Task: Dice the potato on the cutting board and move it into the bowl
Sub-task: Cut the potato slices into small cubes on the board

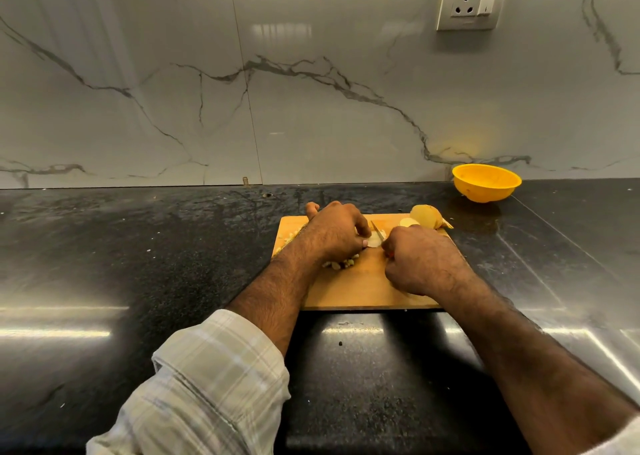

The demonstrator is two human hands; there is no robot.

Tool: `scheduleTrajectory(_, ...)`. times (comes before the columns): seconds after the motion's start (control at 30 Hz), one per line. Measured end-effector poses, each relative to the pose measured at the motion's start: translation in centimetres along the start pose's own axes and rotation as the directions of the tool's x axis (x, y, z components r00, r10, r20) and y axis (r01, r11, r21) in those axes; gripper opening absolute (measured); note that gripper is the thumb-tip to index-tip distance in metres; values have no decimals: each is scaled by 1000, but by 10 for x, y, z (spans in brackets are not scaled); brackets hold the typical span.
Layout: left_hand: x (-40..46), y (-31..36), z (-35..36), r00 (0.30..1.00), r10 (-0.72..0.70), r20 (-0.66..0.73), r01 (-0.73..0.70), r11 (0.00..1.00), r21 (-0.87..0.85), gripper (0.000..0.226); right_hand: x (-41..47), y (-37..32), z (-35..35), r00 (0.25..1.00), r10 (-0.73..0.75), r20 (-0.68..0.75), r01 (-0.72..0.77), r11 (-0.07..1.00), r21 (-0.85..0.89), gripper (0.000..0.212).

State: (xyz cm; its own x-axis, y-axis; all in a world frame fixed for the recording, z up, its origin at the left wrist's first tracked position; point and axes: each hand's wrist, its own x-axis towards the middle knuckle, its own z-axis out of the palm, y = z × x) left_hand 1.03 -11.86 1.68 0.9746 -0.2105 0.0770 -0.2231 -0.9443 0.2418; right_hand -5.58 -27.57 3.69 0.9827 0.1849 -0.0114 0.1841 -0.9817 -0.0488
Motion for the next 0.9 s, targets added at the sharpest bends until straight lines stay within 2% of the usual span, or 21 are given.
scheduleTrajectory(0.23, 1, -3, -2, 1000, -11, -26, 11, 1000, -6, 19, -5, 15, 4, 990, 7, -138, 5, 997, 83, 43)
scheduleTrajectory(0.63, 2, -2, -1, 1000, -15, -4, 15, 1000, 16, 19, 0, -1, 1, 1000, -13, 10, 14, 1000, -9, 45)
scheduleTrajectory(0.77, 2, -3, -1, 1000, -18, 4, 18, 1000, 23, 18, 7, 3, 5, 999, 13, -40, -10, 997, 78, 45)
scheduleTrajectory(0.9, 5, -3, -3, 1000, -22, 20, 22, 1000, -4, 19, 0, 14, 8, 984, -3, -177, 26, 992, 125, 44)
